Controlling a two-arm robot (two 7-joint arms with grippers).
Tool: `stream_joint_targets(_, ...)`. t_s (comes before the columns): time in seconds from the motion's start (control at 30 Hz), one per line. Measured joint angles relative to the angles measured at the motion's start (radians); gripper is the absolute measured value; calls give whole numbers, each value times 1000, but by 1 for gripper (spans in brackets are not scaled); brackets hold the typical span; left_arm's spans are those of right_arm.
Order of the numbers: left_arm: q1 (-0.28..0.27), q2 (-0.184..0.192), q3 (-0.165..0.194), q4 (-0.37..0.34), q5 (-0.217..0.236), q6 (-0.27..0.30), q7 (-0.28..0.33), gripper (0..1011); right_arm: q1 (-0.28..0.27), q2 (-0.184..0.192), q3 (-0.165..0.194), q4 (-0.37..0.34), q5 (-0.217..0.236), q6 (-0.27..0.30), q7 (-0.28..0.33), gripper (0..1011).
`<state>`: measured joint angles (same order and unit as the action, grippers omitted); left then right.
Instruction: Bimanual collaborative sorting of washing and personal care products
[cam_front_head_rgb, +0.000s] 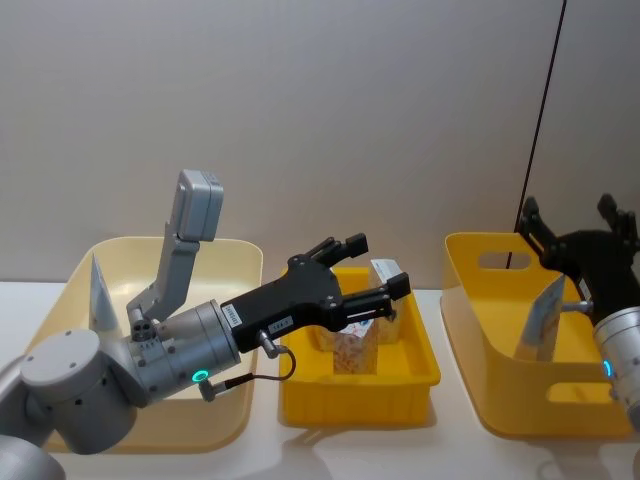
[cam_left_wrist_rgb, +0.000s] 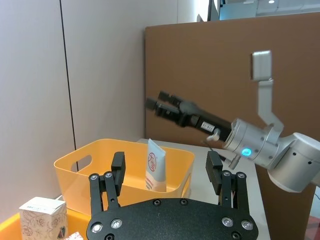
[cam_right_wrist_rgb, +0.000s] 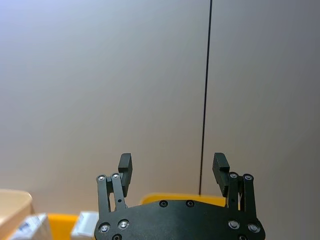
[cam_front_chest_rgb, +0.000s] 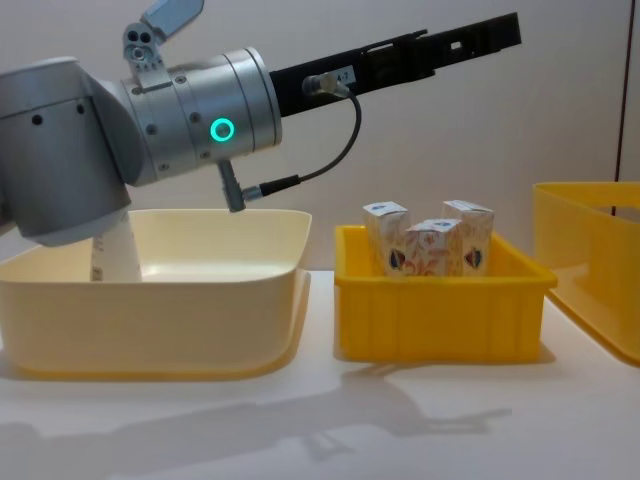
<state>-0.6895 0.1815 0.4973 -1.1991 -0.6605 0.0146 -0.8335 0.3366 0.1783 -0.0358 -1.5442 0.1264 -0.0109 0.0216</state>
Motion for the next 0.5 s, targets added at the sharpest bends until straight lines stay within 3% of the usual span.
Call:
stream_joint_targets(0.23,5,1,0,-5,4,0,9,1003,-5,-4,8,-22,27,-39,30,1001)
stream_joint_targets(0.5,47,20,-4,-45,47,0,85,1003,-40,12,-11,-42,40,-31,31,1001)
